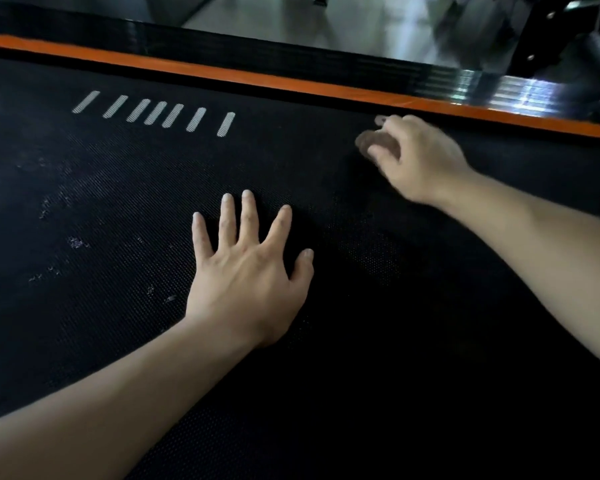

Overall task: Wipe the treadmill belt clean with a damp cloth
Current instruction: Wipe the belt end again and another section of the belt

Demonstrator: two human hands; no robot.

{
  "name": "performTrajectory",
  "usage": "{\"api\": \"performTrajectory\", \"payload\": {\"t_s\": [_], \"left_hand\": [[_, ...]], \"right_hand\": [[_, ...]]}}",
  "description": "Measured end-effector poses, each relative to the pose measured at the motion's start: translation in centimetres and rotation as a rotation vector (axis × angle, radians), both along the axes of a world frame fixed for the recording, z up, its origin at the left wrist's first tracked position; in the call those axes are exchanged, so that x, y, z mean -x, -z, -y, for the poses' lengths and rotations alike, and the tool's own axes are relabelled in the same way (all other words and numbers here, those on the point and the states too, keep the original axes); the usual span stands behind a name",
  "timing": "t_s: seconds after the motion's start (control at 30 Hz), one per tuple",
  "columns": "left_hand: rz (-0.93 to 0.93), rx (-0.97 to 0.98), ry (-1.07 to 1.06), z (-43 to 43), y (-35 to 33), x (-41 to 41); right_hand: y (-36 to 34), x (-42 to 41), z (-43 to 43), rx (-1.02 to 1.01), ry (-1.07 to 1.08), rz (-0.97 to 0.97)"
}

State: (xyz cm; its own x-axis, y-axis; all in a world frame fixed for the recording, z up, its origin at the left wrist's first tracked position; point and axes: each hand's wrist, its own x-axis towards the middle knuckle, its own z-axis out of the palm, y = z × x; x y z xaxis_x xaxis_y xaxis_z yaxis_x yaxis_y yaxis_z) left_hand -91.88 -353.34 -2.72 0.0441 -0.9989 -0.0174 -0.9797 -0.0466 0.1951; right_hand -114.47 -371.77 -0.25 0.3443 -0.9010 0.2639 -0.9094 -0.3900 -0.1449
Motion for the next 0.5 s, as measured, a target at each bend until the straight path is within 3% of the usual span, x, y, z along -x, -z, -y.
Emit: {"api": "performTrajectory", "payload": {"t_s": [0.13, 0.2, 0.3, 0.37, 0.5], "left_hand": [[0.001, 0.002, 0.000, 0.0, 0.1, 0.1], [-0.003, -0.004, -0.001, 0.0, 0.0, 0.1], [-0.008, -0.002, 0.001, 0.0, 0.0, 0.0], [-0.011, 0.004, -0.003, 0.1, 0.0, 0.0], [-0.011, 0.002, 0.001, 0.0, 0.1, 0.0]], "right_hand": [[-1.3, 1.5, 2.9, 0.013, 0.379, 0.016], [-0.7, 0.2, 1.4, 0.018, 0.327, 0.027], [0.4, -0.8, -3.8, -0.034, -0.001, 0.081], [0.5, 0.4, -4.6, -0.024, -0.102, 0.039], [-0.5, 2.1, -1.5, 0.004, 0.229, 0.090]]}}
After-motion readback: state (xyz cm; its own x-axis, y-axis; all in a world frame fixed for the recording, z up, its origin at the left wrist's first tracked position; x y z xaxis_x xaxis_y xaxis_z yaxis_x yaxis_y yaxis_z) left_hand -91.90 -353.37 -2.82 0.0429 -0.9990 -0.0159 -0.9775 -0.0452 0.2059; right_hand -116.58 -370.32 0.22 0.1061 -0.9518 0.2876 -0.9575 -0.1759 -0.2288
